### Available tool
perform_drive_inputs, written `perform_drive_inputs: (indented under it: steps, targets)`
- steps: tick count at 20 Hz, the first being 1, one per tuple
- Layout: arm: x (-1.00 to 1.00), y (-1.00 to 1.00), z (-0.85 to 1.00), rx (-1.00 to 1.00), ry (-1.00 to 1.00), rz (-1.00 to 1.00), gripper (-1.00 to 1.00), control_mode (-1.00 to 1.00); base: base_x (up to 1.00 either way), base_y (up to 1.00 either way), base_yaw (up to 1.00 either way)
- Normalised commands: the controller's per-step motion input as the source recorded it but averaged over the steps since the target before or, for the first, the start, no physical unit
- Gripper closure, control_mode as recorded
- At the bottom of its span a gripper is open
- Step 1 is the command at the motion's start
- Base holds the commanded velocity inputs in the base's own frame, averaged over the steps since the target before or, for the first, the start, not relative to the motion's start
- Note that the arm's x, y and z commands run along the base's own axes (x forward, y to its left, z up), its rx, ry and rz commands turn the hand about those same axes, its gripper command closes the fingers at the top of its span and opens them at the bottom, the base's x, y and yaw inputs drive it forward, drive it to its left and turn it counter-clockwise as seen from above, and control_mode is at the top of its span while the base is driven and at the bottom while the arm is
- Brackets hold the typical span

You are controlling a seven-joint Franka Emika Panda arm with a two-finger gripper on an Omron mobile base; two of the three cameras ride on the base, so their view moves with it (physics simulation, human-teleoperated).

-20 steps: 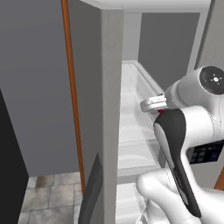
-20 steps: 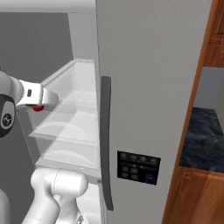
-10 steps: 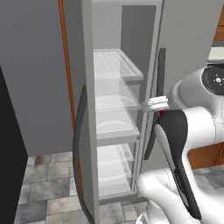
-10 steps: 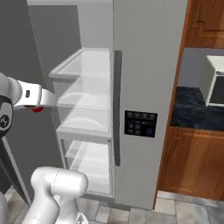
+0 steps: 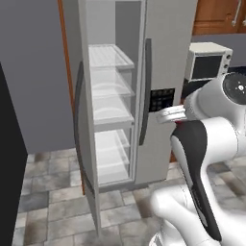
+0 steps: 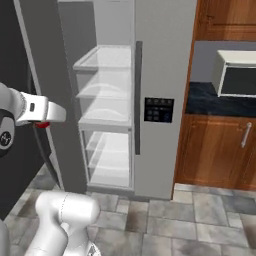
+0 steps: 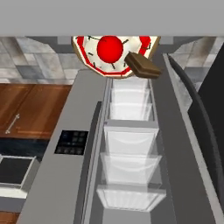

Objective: Take the cupcakes from the fridge and place them on the empty tray on the dining counter.

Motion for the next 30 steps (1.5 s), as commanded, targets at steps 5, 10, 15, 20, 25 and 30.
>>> perform_drive_inputs:
  steps: [5,10,15,20,25,30]
  targets:
    - [0.00,0.00,0.00,0.00,0.00,0.00,1.00,1.00,-1.00,0.40,-0.16]
    - [0.00,0.00,0.00,0.00,0.00,0.00,1.00,1.00,-0.98,0.16,-0.36]
    - [0.00,0.00,0.00,0.00,0.00,0.00,1.00,1.00,-0.79,-0.04,-0.71]
    - [0.00,0.00,0.00,0.00,0.00,0.00,1.00,1.00,-0.49,-0.19,-0.80]
    - [0.00,0.00,0.00,0.00,0.00,0.00,1.00,1.00,-0.35,-0.41,-0.79]
    - [0.00,0.00,0.00,0.00,0.00,0.00,1.00,1.00,-0.11,-0.91,-0.68]
